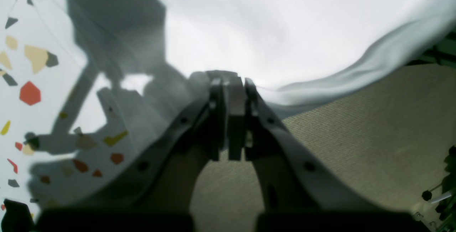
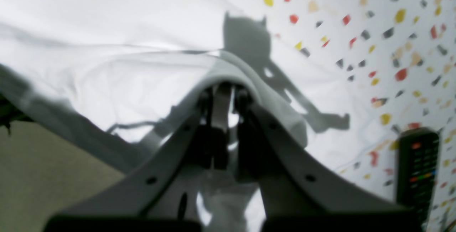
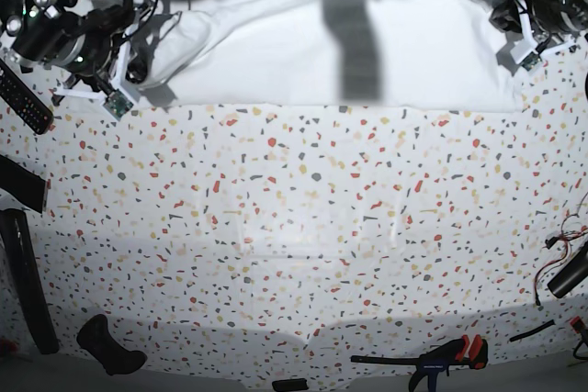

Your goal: Fold the T-shirt properly

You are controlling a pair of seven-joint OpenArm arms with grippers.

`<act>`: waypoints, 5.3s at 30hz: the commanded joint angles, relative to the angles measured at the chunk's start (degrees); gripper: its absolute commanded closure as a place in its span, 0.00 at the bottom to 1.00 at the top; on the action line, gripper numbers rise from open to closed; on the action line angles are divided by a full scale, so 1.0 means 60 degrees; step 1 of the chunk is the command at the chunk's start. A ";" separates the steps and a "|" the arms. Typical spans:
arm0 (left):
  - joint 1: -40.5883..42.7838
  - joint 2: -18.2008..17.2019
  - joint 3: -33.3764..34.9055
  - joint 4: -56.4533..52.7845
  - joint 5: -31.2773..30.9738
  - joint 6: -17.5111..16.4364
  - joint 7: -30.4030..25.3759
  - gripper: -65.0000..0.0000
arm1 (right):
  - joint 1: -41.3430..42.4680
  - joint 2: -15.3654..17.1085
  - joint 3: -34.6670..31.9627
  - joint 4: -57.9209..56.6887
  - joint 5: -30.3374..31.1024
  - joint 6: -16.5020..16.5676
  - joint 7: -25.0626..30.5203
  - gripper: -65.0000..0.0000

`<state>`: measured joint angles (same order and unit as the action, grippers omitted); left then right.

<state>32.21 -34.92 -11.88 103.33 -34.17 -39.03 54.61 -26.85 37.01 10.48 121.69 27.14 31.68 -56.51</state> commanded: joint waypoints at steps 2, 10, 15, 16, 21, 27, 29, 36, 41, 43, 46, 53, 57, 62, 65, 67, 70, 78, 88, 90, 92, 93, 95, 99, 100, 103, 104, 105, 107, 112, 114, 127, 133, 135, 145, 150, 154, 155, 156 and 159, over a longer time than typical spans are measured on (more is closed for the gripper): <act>0.0004 -0.0164 -0.0066 0.0113 -0.0066 0.0000 0.0007 1.00 | 0.0025 -0.0007 0.0073 0.0124 0.0055 -0.0120 -0.0288 1.00; 0.0000 -0.0168 -0.0066 0.0113 -0.0062 0.0004 0.0073 1.00 | -0.0084 -0.0029 0.0073 0.0124 -0.0361 -0.0076 -0.2291 0.70; 0.0004 -0.0168 -0.0069 0.0113 -0.0062 0.0004 0.0474 0.96 | -0.0725 -0.0029 0.0073 0.0124 -0.2546 -0.0117 -0.1297 0.49; 0.0004 -0.0168 -0.0069 0.0113 -0.0062 0.0004 0.0470 0.92 | -0.0743 -0.0029 0.0073 0.0124 -0.2812 -0.0160 -0.1308 0.49; 0.0004 -0.0168 -0.0069 0.0113 -0.0066 0.0007 0.0466 0.82 | -0.0703 -0.0025 0.0073 0.0178 -0.3654 -0.0703 -0.1333 0.49; 0.0000 -0.0171 -0.0069 0.0113 -0.0062 0.0007 0.0477 0.82 | -0.0707 0.0109 0.0073 0.0692 -0.5213 -0.1712 -0.1322 0.49; 0.0000 -0.0193 -0.0069 0.0113 -0.0062 0.0007 0.0477 0.82 | -0.0707 0.0189 0.0073 0.0947 -0.5533 -0.1960 -0.1315 0.49; -0.0004 -0.0189 -0.0076 0.0113 0.0171 0.0011 0.0452 0.82 | -0.0710 0.0284 0.0073 0.2076 -0.4983 -0.2863 0.0237 0.49; 0.0000 -0.0189 -0.0073 0.0113 0.0178 0.0007 0.0426 0.82 | -0.0831 -0.0047 0.0055 0.2138 -0.2004 -0.2324 0.0270 0.49; 0.0000 -0.0186 -0.0073 0.0113 0.0178 0.0007 0.0423 0.82 | -0.1038 -0.0310 0.0055 0.2095 -0.2025 -0.1993 0.0168 0.49; 0.0000 -0.0186 -0.0073 0.0113 0.0171 0.0011 0.0350 0.82 | -0.1377 -0.0404 0.0055 0.1821 -0.2018 -0.1829 0.0284 0.49; 0.0000 -0.0189 -0.0073 0.0113 0.0178 0.0007 0.0321 0.82 | -0.1333 -0.0404 0.0055 -0.0652 -0.2022 -0.1821 0.0885 0.49; -0.0007 -0.0189 -0.0073 0.0113 0.0178 0.0007 0.0164 0.82 | -0.0994 -0.0404 0.0055 -0.1916 -0.2022 -0.1749 0.0885 0.49; -0.0368 -0.0189 -0.0076 0.0117 0.0189 0.0011 0.0186 0.82 | -0.0517 -0.0401 0.0055 -0.2426 -0.2018 -0.1738 0.0878 0.49; -0.0798 -0.0200 -0.0076 0.0117 0.0193 0.0044 0.0350 0.82 | -0.0390 -0.0404 0.0055 -0.2430 -0.2011 -0.1738 0.0882 0.49; -0.1158 -0.0197 -0.0076 0.0117 0.0204 0.0142 0.0805 0.82 | -0.0393 -0.0404 0.0055 -0.2430 -0.2014 -0.1738 0.0871 0.49; -0.1708 -0.0248 -0.0076 0.0117 0.0517 0.0678 0.1264 0.82 | -0.0393 -0.0404 0.0055 -0.2430 -0.2014 -0.1738 0.0849 0.49; -0.2229 -0.0240 -0.0076 0.1005 -0.0616 0.1654 0.1290 0.82 | -0.0393 -0.0404 0.0055 -0.2430 -0.1982 -0.1738 0.0845 0.49; -0.2106 0.0860 -0.0073 0.1679 -0.1362 0.1224 0.0889 0.82 | -0.0393 -0.0404 0.0055 -0.2426 -0.1942 -0.1741 0.0849 0.49; -0.2004 0.1217 -0.0073 0.1490 -0.1275 0.1217 0.0892 0.82 | -0.0393 -0.0408 0.0055 -0.2426 -0.1942 -0.1741 0.0852 0.49; -0.1843 0.1519 -0.0069 0.1249 -0.0998 0.1209 0.0823 0.82 | -0.0393 -0.0408 0.0055 -0.2426 -0.1938 -0.1741 0.0852 0.49; -0.1763 0.1650 -0.0066 0.1089 -0.0685 0.1209 0.0688 0.82 | -0.0393 -0.0412 0.0055 -0.2426 -0.1934 -0.1741 0.0852 0.49; -0.1687 0.1865 -0.0066 0.0714 0.0197 0.1220 0.0339 0.82 | -0.0393 -0.0466 0.0055 -0.2430 -0.1861 -0.1741 0.0852 0.49; -0.1745 0.2022 -0.0066 -0.0178 0.0444 0.1217 0.0200 0.82 | -0.0361 -0.0648 0.0055 -0.2430 -0.1220 -0.1730 0.0849 0.49; -0.1763 0.2036 -0.0066 -0.0408 0.0448 0.1213 0.0069 0.82 | -0.0299 -0.0747 0.0055 -0.2430 -0.1224 -0.1694 0.0845 0.49; -0.1865 0.2033 -0.0066 -0.1104 0.0448 0.1206 -0.0259 0.82 | -0.0036 -0.1071 0.0055 -0.2430 -0.1231 -0.1523 0.0834 0.49; -0.1945 0.2033 -0.0066 -0.1359 0.0452 0.1166 -0.0259 0.82 | 0.0084 -0.1180 0.0055 -0.2430 -0.1231 -0.1472 0.0780 0.49; -0.2055 0.2033 -0.0066 -0.1621 0.0452 0.1053 -0.0259 0.82 | 0.0208 -0.1293 0.0055 -0.2430 -0.1228 -0.1384 0.0707 0.49; -0.2339 0.2033 -0.0066 -0.2189 0.0448 0.0991 -0.0273 0.82 | 0.0474 -0.1483 0.0055 -0.2437 -0.1231 -0.1228 0.0656 0.49; -0.3129 0.2033 -0.0066 -0.3359 0.0463 0.0991 -0.0488 0.82 | 0.1195 -0.1898 0.0055 -0.2816 -0.1231 -0.0892 0.0594 0.49; -0.3446 0.2036 -0.0066 -0.3694 0.0674 0.0994 -0.0565 0.82 | 0.1534 -0.2033 0.0055 -0.3169 -0.1231 -0.0798 0.0590 0.49; -0.5635 0.2033 -0.0066 -0.5807 0.2120 0.1005 -0.1599 0.82 | 0.3876 -0.2488 -0.0306 -0.5450 -0.0903 -0.0525 0.0525 0.49; -0.6838 0.2029 -0.0066 -0.6779 0.2229 0.1002 -0.1628 0.82 | 0.4925 -0.3060 -0.1308 -0.5945 -0.1716 -0.0535 0.0652 0.49; -0.7191 0.2025 -0.0066 -0.7038 0.2226 0.1005 -0.1650 0.82 | 0.5311 -0.3187 -0.1534 -0.6215 -0.1971 -0.0532 0.0663 0.49; -0.7905 0.1902 -0.0066 -0.7537 0.2222 0.1005 -0.1290 0.82 | 0.6018 -0.3082 -0.1625 -0.6910 -0.2659 -0.0535 0.0058 0.49; -0.7905 0.1588 -0.0066 -0.7537 0.2153 0.1005 -0.1290 0.82 | 0.5982 -0.2849 -0.1617 -0.6910 -0.3319 -0.0863 -0.0244 0.49; -0.7905 0.1344 -0.0066 -0.7537 0.2153 0.1013 -0.1195 0.82 | 0.5814 -0.2601 -0.1617 -0.6910 -0.3483 -0.0965 -0.0452 0.49; -0.7905 0.1304 -0.0066 -0.7537 0.2153 0.1013 -0.1151 0.82 | 0.5759 -0.2550 -0.1617 -0.6910 -0.3599 -0.0965 -0.0455 0.49; -0.7905 0.1282 -0.0066 -0.7537 0.2149 0.1013 -0.1104 0.82 | 0.5697 -0.2495 -0.1617 -0.6910 -0.3727 -0.0965 -0.0452 0.49; -0.7905 0.1253 -0.0066 -0.7537 0.1931 0.1009 -0.1067 0.82 | 0.5552 -0.2412 -0.1617 -0.6910 -0.3730 -0.0980 -0.0441 0.49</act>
<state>-14.59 -26.24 -12.05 57.82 -23.81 -33.91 47.09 6.63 21.12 0.51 80.36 9.72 26.65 -54.89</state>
